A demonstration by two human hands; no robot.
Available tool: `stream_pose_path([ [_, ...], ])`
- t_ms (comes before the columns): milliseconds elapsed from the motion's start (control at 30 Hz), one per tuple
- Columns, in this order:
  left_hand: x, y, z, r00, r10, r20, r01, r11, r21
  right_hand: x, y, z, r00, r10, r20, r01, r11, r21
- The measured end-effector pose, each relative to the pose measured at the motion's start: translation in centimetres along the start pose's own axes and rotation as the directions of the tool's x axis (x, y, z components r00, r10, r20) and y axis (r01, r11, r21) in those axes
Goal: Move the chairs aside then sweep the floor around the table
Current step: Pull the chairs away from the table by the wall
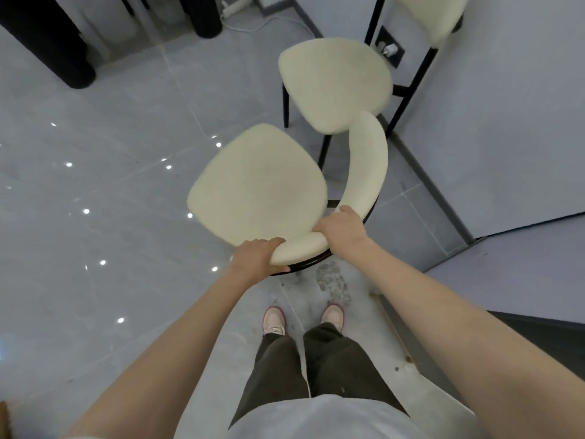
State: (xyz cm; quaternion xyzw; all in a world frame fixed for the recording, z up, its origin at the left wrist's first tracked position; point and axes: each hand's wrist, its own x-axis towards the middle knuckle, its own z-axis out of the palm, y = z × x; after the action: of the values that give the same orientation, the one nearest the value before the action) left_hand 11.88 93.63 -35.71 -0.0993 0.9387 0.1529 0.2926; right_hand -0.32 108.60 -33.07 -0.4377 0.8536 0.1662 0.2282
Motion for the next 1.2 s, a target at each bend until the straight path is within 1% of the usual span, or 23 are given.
stream_pose_path([
  [67,0.6,3.1,0.6,1.0,0.025,-0.002,-0.025,1.0,0.005,-1.6,2.7,1.1,1.0,0.024,-0.012,-0.024,1.0,0.009],
  [167,1.9,7.9,1.4,0.999,0.044,0.021,-0.043,0.996,-0.072,-3.6,6.7,2.8,0.993,0.105,-0.052,-0.102,0.993,0.052],
  [233,2.6,10.6,1.7,0.998,0.057,0.039,-0.051,0.99,-0.13,-4.6,8.8,3.6,0.985,0.161,-0.058,-0.158,0.986,0.05],
  [333,3.3,15.0,2.8,0.997,0.068,0.043,-0.06,0.983,-0.173,-6.8,11.7,4.9,0.971,0.231,-0.068,-0.227,0.972,0.058],
  [400,3.8,17.9,3.6,0.998,0.058,0.026,-0.052,0.981,-0.188,-8.3,13.4,5.8,0.95,0.293,-0.108,-0.281,0.953,0.112],
  [433,4.1,19.3,3.9,0.998,0.061,0.019,-0.056,0.979,-0.196,-9.0,14.2,6.1,0.935,0.334,-0.121,-0.311,0.934,0.174],
  [467,4.3,20.6,4.0,0.998,0.062,0.01,-0.058,0.977,-0.205,-9.6,14.7,6.5,0.916,0.379,-0.129,-0.339,0.906,0.252],
  [533,4.6,23.2,4.4,0.998,0.061,0.0,-0.059,0.973,-0.225,-10.8,15.6,7.3,0.869,0.481,-0.118,-0.384,0.804,0.454],
  [567,4.7,24.3,4.7,0.998,0.058,0.011,-0.053,0.966,-0.254,-11.2,16.0,7.7,0.844,0.529,-0.092,-0.393,0.725,0.566],
  [633,5.1,25.8,5.2,0.995,0.064,0.08,-0.031,0.932,-0.362,-11.5,16.7,8.7,0.793,0.609,-0.027,-0.37,0.516,0.772],
  [667,5.3,26.2,5.3,0.988,0.08,0.133,-0.015,0.902,-0.431,-11.6,17.0,9.2,0.769,0.639,-0.022,-0.339,0.436,0.834],
  [700,5.4,26.4,5.0,0.978,0.105,0.178,-0.006,0.875,-0.483,-11.7,17.2,9.7,0.752,0.659,-0.026,-0.309,0.387,0.869],
  [767,5.6,26.1,4.4,0.957,0.173,0.234,-0.029,0.856,-0.516,-12.0,17.5,10.3,0.741,0.67,-0.042,-0.251,0.334,0.908],
  [833,5.6,25.0,3.7,0.927,0.24,0.289,-0.066,0.862,-0.502,-12.3,17.1,10.7,0.723,0.69,-0.036,-0.216,0.275,0.937],
  [900,5.9,23.7,2.9,0.894,0.295,0.337,-0.117,0.88,-0.461,-12.4,16.3,10.8,0.677,0.736,-0.028,-0.187,0.208,0.96],
  [967,6.6,22.7,2.2,0.872,0.333,0.359,-0.171,0.894,-0.415,-12.5,15.4,11.0,0.642,0.766,-0.028,-0.165,0.174,0.971],
  [1100,8.4,21.5,0.3,0.879,0.309,0.364,-0.195,0.928,-0.318,-12.4,13.1,11.7,0.607,0.795,-0.013,-0.17,0.146,0.975],
  [1200,9.5,20.3,-0.3,0.887,0.272,0.373,-0.208,0.957,-0.203,-12.1,11.8,11.7,0.576,0.817,0.013,-0.139,0.082,0.987],
])
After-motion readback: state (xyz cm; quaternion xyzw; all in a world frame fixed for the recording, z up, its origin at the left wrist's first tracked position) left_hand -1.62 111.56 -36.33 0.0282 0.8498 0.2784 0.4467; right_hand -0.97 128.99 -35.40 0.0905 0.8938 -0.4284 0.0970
